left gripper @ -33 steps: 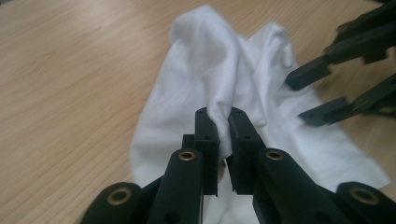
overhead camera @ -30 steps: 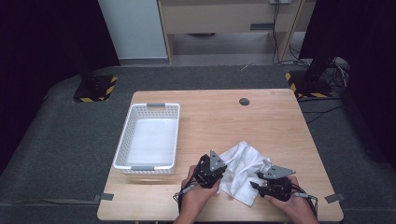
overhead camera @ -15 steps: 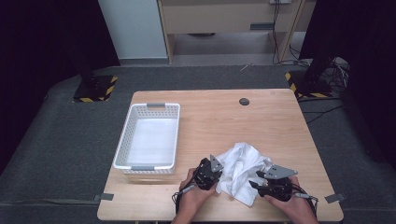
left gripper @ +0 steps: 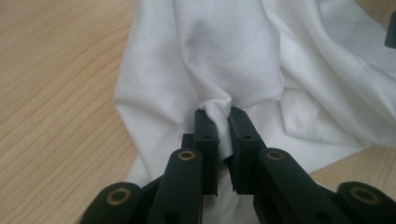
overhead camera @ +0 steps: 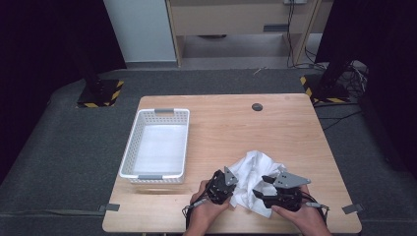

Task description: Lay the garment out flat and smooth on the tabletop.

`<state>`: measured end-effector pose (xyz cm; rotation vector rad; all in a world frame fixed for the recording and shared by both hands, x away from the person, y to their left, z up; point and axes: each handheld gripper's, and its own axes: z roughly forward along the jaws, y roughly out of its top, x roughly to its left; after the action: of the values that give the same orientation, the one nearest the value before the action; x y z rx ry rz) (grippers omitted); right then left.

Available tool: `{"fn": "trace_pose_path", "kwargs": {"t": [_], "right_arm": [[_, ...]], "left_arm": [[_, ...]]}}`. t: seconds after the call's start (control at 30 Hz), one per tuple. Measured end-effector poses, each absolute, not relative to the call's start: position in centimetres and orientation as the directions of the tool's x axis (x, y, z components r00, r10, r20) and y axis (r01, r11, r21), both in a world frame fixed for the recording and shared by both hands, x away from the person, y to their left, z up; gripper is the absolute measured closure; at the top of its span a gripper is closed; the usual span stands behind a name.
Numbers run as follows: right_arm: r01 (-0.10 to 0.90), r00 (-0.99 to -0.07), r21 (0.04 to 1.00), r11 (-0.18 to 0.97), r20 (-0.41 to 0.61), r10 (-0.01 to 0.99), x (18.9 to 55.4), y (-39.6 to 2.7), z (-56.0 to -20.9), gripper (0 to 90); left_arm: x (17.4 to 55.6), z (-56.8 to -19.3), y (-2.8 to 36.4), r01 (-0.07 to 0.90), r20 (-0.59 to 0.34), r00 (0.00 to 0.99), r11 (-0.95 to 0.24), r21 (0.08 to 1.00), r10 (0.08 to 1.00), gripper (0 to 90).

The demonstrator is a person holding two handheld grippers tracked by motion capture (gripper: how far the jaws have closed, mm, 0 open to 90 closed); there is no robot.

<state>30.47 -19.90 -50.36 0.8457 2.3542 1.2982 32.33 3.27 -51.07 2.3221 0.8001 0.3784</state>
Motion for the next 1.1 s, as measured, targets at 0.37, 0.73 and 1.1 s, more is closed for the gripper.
{"fn": "trace_pose_path", "kwargs": {"t": [0.37,0.73,1.1], "right_arm": [[0.351,-0.806,0.749,0.562,-0.064,0.588,31.1,-18.8,-51.5,56.5],[0.453,-0.783,0.705,0.546,0.021,0.622,31.4,-21.7,-51.6,87.5],[0.547,-0.675,0.692,0.470,0.033,0.737,32.6,-26.8,-51.5,87.6]], "left_arm": [[31.9,-51.1,3.0,0.425,0.085,0.783,-0.630,0.650,0.616,84.1],[32.0,-51.1,3.2,0.426,0.083,0.784,-0.631,0.649,0.615,84.1],[32.2,-51.1,3.3,0.426,0.085,0.785,-0.634,0.646,0.614,84.0]]}}
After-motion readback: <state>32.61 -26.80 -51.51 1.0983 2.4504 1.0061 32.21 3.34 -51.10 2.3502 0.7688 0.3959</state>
